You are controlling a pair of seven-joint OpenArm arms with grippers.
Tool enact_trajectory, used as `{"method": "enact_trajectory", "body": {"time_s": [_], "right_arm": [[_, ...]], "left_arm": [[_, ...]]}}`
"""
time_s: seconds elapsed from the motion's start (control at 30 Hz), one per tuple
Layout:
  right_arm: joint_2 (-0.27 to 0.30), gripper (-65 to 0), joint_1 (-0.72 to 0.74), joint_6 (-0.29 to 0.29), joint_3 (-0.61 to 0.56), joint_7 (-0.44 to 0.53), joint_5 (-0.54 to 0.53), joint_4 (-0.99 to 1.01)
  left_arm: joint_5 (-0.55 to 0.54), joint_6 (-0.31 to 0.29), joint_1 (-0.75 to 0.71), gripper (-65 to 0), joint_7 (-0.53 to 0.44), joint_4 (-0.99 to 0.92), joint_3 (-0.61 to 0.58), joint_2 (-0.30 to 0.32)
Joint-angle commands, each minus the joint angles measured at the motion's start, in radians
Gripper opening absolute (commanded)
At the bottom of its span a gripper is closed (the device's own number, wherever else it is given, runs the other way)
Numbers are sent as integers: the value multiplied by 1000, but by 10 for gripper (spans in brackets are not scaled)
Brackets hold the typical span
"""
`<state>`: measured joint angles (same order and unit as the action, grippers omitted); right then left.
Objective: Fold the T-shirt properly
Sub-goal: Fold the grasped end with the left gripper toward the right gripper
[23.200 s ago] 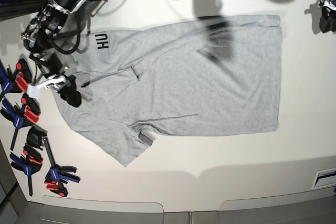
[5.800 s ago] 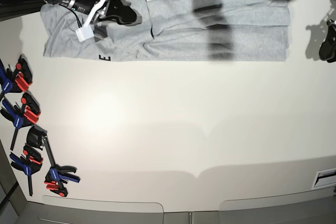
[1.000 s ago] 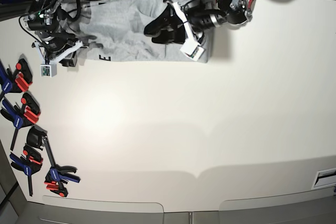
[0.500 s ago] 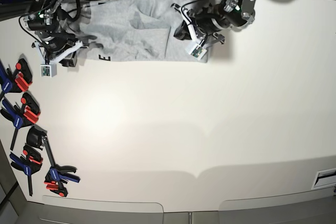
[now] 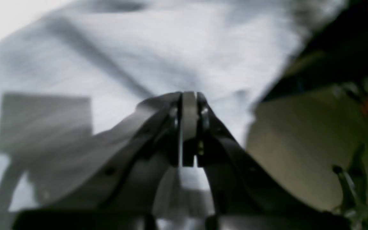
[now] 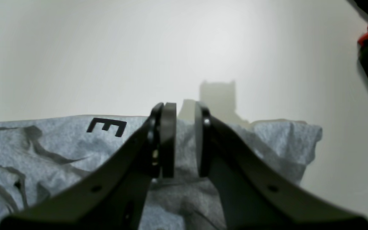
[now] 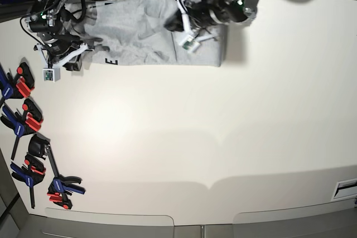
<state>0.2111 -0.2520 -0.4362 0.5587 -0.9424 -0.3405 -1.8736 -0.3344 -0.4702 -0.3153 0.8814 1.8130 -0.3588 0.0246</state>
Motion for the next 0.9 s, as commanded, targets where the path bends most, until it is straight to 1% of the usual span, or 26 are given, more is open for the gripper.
{"method": "enact_trajectory", "body": {"time_s": [0.0,0.13,0.23,0.33,0.47,0.57,0.67,0.77,0.87], "right_arm": [[13,-559,8,4,5,23,-11,-16],[13,-559,8,4,5,22,-11,-16],[13,-559,8,4,5,23,-11,-16],[13,-559,8,4,5,23,-11,-16],[13,-559,8,4,5,25,-11,-16],[13,-559,8,4,5,26,-11,-16],[13,-559,8,4,5,26,-11,-16],[13,-559,8,4,5,26,-11,-16],[13,-559,8,4,5,26,-11,-16]], "left_arm": [[-5,15,14,-650,-35,14,-8,-13],[-3,16,75,-650,-54,-29,-18,-13],[-7,38,145,-650,-85,-129,-18,-13],[-20,37,209,-650,-79,-198,-18,-11],[-95,36,263,-650,-23,-151,-5,-8],[-97,36,268,-650,-18,-88,8,-7],[-97,36,262,-650,-14,-63,12,2],[-94,33,251,-650,5,-63,12,28],[-93,33,232,-650,64,-63,12,78]]}}
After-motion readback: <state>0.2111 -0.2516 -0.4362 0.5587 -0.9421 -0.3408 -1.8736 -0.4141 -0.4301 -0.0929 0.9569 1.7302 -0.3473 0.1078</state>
